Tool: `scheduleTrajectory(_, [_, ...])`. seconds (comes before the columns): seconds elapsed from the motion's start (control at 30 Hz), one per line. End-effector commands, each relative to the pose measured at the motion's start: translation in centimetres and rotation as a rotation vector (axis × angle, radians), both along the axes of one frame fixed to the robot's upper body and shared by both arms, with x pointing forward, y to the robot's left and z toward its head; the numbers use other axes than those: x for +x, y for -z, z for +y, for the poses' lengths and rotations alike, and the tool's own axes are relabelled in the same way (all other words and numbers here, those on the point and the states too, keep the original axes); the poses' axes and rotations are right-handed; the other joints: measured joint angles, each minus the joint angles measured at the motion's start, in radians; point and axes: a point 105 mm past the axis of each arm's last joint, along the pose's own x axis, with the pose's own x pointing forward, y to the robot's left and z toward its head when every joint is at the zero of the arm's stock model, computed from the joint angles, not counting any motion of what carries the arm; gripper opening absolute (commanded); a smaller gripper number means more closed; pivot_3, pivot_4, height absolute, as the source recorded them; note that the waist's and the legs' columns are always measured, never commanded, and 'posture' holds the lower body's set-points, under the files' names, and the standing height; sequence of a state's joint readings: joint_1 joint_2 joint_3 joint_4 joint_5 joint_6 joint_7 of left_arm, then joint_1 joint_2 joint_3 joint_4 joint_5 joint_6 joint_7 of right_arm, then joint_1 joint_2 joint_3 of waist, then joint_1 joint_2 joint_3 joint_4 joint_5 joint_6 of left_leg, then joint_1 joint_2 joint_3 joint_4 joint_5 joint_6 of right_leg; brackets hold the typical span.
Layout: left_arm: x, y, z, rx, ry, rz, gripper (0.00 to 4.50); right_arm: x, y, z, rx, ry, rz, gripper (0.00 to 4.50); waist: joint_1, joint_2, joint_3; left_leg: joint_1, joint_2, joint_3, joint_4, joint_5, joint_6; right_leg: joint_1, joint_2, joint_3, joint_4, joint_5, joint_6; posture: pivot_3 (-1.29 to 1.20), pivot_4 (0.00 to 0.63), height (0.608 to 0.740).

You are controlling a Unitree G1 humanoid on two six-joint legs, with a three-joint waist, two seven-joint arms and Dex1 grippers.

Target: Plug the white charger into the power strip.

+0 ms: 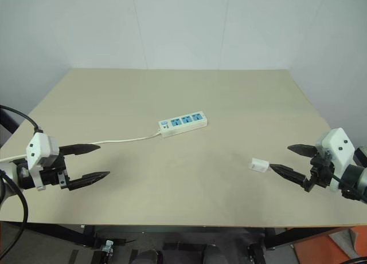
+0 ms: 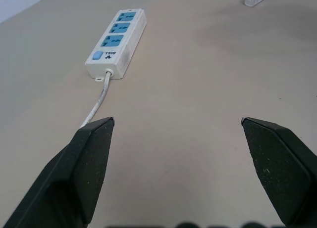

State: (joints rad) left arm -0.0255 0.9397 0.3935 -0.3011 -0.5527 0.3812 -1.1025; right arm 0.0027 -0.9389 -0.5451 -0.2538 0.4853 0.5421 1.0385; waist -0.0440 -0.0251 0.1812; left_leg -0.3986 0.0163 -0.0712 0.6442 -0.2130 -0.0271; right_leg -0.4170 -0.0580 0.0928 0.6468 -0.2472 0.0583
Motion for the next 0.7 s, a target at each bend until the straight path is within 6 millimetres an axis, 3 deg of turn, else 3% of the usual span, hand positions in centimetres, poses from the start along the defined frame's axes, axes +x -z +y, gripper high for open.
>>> scheduleTrajectory(0.03, [-0.1, -0.9, -0.7, 0.002, 0.029, -0.033, 4.47, -0.2, -1.4, 0.1, -0.029, -0.011, -0.050, 4.50, 0.000, 0.000, 0.000, 0.000, 0.000, 0.000, 0.000, 0.000, 0.000, 0.000, 0.000, 0.000, 0.000, 0.000, 0.000, 0.00, 0.150, 0.740])
scheduleTrajectory(0.37, [1.2, -0.9, -0.6, -0.006, -0.010, -0.064, 4.47, -0.2, -1.4, 0.2, -0.034, -0.012, -0.049, 4.50, 0.000, 0.000, 0.000, 0.000, 0.000, 0.000, 0.000, 0.000, 0.000, 0.000, 0.000, 0.000, 0.000, 0.000, 0.000, 0.00, 0.150, 0.740])
scheduleTrajectory(0.6, [9.5, 0.2, -1.8, -0.026, -0.193, -0.080, 4.47, 0.5, -1.5, 1.6, -0.029, -0.042, -0.067, 4.50, 0.008, -0.002, 0.000, 0.010, -0.001, 0.000, 0.001, 0.000, 0.000, 0.014, 0.000, -0.001, -0.003, 0.000, 0.002, 0.00, 0.150, 0.740])
scheduleTrajectory(0.7, [13.9, 1.8, -2.7, 0.021, -0.261, -0.021, 4.47, 0.4, -2.1, 2.3, -0.021, -0.059, -0.095, 4.50, 0.014, -0.003, 0.000, 0.009, -0.002, -0.002, 0.001, 0.000, 0.000, 0.013, 0.000, -0.002, -0.004, 0.001, 0.002, 0.00, 0.150, 0.740])
